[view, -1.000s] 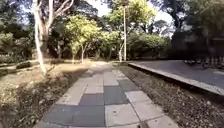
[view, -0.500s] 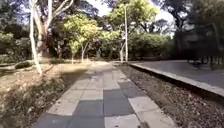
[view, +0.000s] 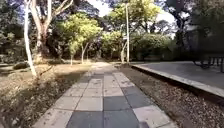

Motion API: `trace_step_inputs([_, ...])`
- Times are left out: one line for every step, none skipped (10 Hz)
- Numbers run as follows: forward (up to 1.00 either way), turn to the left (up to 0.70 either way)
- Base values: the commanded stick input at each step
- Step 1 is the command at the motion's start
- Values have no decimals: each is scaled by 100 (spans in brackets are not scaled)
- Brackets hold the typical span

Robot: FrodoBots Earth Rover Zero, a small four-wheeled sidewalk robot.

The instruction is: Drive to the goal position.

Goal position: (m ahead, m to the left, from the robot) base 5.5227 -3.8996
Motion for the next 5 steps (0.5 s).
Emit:
trace_step_inputs([50, 0])
trace_step_inputs([50, 0])
trace_step_inputs([50, 0])
trace_step_inputs([50, 0])
trace_step_inputs([50, 0])
